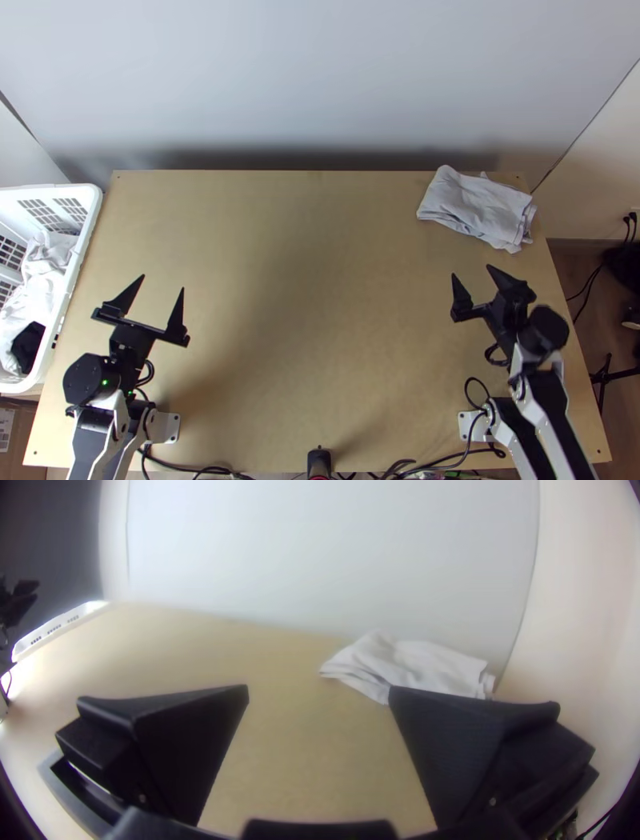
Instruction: Fold the t-shirt
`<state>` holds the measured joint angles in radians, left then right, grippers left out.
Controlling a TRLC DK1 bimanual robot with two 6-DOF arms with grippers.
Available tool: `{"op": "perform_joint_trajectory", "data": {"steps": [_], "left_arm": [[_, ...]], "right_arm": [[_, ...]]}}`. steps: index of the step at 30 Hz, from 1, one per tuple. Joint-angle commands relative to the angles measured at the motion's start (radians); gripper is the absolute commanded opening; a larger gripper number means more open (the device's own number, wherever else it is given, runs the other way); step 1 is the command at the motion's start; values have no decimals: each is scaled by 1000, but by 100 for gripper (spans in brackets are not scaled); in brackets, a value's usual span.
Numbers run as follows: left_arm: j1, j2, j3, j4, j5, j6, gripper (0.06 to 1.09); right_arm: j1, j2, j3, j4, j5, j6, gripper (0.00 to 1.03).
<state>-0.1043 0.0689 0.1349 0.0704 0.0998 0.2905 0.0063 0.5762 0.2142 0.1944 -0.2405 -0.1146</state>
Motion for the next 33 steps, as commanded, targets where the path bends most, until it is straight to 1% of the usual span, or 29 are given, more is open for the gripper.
{"op": "perform_joint_trajectory", "data": {"steps": [1, 4, 6, 8, 9, 11, 12, 13, 15, 18, 21, 24, 30, 33], "left_arm": [[0, -70, -55, -9, 15, 21, 104], [-9, -69, -57, -35, 55, 21, 104], [-11, -69, -57, -57, 83, 35, 104], [-12, -69, -57, -107, 110, 75, 104], [-14, -70, -57, -138, 127, 93, 104], [-21, -70, -57, -172, 144, 116, 104], [-26, -70, -57, -175, 144, 119, 104], [-26, -70, -57, -184, 144, 122, 104], [-29, -72, -55, -201, 153, 124, 104], [-43, -72, -54, -221, 161, 125, 104], [-72, -72, -57, -262, 167, 174, 104], [-132, -72, -57, -362, 167, 260, 104], [-137, -69, -52, -412, 166, 291, 104], [-140, -70, -50, -414, 167, 294, 104]], "right_arm": [[12, -265, -114, -32, 1, -13, 98], [17, -266, -114, -42, 1, -14, 98], [27, -276, -114, -85, 1, -48, 98], [34, -315, -114, -151, 0, -86, 98], [35, -352, -114, -191, 0, -103, 98], [35, -472, -114, -286, 0, -108, 98], [35, -555, -116, -337, 0, -100, 98], [38, -585, -116, -377, -2, -77, 98], [52, -579, -114, -398, -2, -42, 98], [50, -581, -114, -409, 0, -46, 98], [37, -579, -116, -412, 0, -46, 98], [37, -579, -116, -414, 0, -51, 98], [37, -579, -116, -415, 0, -53, 98], [37, -579, -116, -418, 0, -60, 98]]}}
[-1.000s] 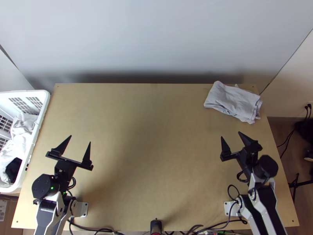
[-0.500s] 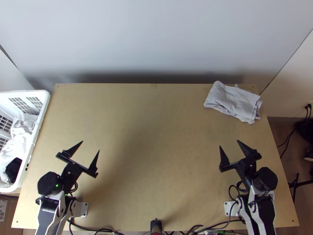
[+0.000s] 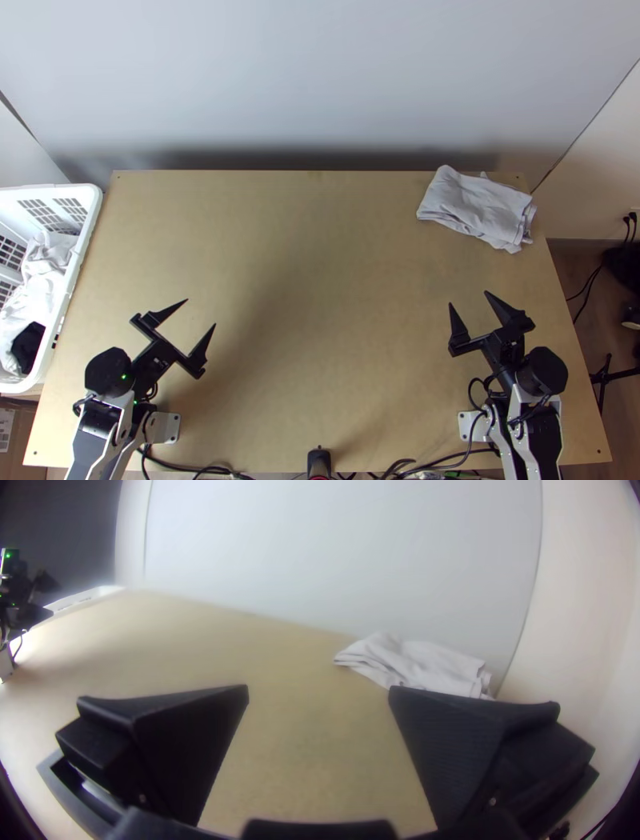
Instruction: Fold the t-shirt
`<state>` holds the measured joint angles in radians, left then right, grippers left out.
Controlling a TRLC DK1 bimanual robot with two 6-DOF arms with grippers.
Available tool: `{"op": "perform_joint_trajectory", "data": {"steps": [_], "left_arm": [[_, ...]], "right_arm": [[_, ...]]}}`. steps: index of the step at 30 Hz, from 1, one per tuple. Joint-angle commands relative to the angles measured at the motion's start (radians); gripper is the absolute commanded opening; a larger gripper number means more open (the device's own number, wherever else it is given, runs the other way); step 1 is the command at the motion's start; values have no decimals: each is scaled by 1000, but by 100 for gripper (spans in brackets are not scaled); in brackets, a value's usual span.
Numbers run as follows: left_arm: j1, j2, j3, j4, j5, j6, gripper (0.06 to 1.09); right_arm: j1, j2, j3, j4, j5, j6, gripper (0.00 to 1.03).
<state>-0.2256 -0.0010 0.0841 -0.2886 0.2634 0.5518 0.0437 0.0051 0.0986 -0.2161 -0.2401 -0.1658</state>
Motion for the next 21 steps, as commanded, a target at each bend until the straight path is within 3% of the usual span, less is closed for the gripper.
{"op": "perform_joint_trajectory", "data": {"steps": [1, 7, 14, 17, 21], "left_arm": [[-17, 1, 0, -55, 4, 33, 104], [-49, 1, 2, -64, 46, 33, 104], [-143, 1, 13, -156, 48, 140, 104], [-100, -2, 9, -130, 25, 100, 104], [74, -2, -6, 19, -32, -128, 104]], "right_arm": [[-1, -8, 0, -6, -1, -9, 98], [-1, -8, 0, -8, -1, -9, 98], [-1, -8, 0, -8, -1, -9, 98], [-1, -8, 0, -8, -1, -9, 98], [-1, -8, 0, -8, -1, -9, 98]]}}
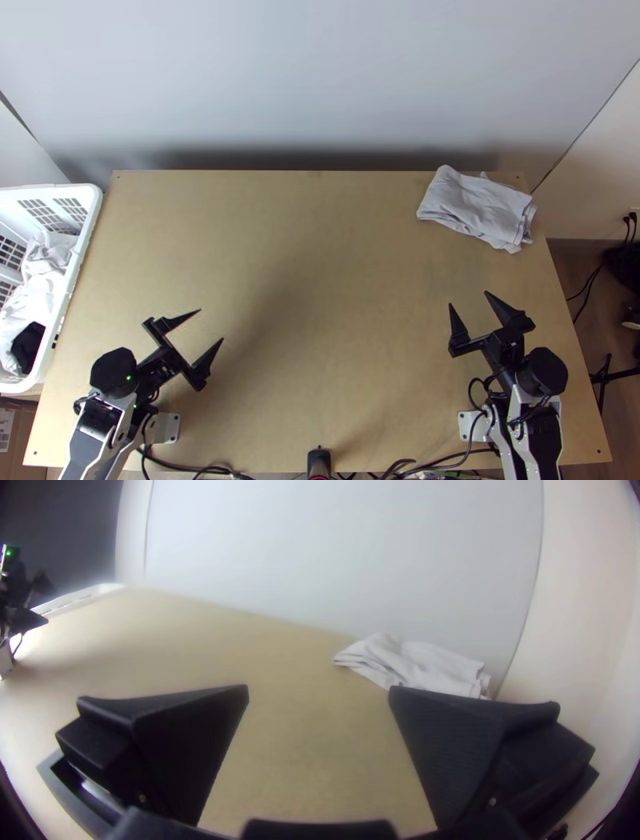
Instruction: Fold the t-shirt
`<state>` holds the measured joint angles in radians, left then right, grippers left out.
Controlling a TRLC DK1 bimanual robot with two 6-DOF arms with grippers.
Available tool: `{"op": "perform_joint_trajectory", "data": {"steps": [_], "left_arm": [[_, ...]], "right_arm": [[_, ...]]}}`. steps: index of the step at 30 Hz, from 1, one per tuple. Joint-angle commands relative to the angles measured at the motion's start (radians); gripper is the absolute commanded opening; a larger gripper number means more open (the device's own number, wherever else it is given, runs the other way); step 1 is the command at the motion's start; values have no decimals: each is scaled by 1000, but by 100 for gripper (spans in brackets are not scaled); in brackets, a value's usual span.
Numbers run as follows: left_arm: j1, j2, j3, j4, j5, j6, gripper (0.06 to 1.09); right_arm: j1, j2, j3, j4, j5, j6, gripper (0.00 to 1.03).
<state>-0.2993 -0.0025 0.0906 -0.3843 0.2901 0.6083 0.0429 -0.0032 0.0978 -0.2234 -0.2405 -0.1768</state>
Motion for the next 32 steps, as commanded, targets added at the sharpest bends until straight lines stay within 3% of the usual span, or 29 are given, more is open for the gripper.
{"op": "perform_joint_trajectory", "data": {"steps": [1, 6, 32], "left_arm": [[186, -1, -12, 125, -60, -252, 104], [350, 1, -12, 174, -60, -484, 104], [353, 1, -12, 174, -63, -479, 104]], "right_arm": [[0, 0, 0, -1, 0, 2, 98], [0, 0, 0, 1, 0, 2, 98], [0, 0, 0, -1, 0, 2, 98]]}}
